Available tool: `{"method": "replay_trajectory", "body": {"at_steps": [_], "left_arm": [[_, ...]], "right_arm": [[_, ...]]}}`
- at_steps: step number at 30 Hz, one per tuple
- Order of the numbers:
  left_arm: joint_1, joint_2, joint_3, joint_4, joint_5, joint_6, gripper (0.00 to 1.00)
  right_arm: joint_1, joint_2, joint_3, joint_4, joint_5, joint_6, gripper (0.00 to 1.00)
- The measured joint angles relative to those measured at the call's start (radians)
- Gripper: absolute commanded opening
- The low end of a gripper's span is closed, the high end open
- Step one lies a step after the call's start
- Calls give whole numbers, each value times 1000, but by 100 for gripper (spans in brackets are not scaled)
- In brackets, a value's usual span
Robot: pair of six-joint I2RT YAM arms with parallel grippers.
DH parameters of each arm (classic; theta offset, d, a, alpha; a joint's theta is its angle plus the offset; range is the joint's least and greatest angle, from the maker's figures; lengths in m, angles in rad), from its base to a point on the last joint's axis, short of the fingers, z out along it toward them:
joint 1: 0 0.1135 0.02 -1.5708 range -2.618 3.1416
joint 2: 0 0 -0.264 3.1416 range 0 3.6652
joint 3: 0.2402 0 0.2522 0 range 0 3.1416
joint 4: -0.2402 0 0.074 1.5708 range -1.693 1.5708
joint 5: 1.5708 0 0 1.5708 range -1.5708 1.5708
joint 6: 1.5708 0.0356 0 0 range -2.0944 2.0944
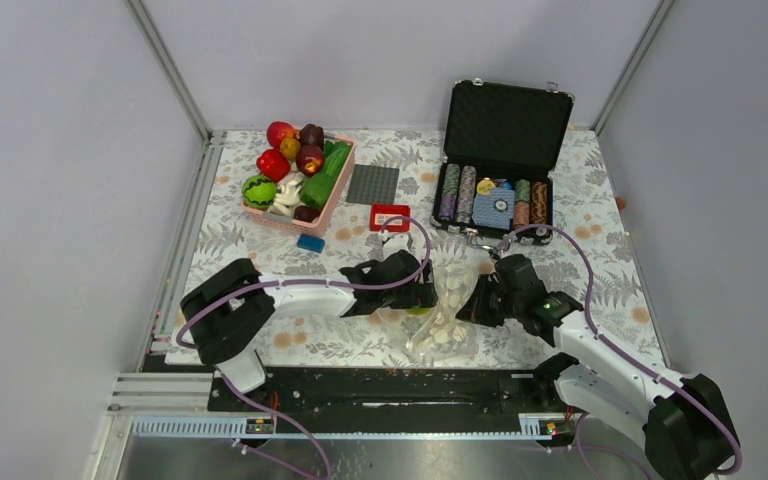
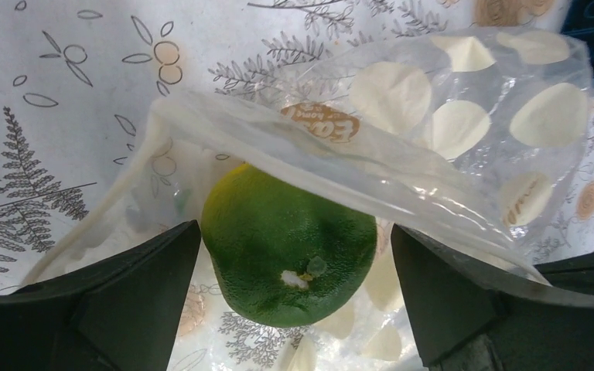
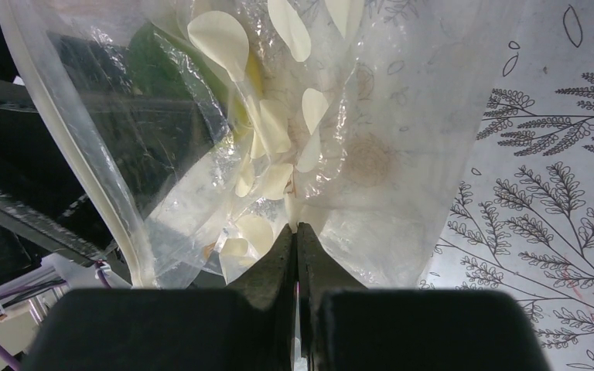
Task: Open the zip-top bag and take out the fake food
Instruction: Pick up the fake fruit from the zipper food storage bag.
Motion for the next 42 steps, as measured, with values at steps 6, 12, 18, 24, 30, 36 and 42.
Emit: {"method": "replay_trajectory", "body": {"at_steps": [6,12,18,24,30,36,42], "left_arm": [[-6,23,14,-22,-3,2,71],[-15,27,28,-50,-9,11,55],[-21,-8,33,-128,-19,23,52],[-21,-167,30,-254,-35,40,50],[-8,-406,3,-349,-59,51,50],[183,-575,4,-457,-51,115,51],[509,-586,152,-575,-21,271,51]], "right_arm": [[0,0,-1,0,0,0,0],[0,-2,-1,-1,0,-1,0],[0,-35,-1,-2,21,0,0],[1,-122,-1,-46,122,11,0],[1,-245,-9,-99,242,40,0],[1,-274,-11,-117,283,46,0],[1,-255,-18,-124,282,47,0]]}}
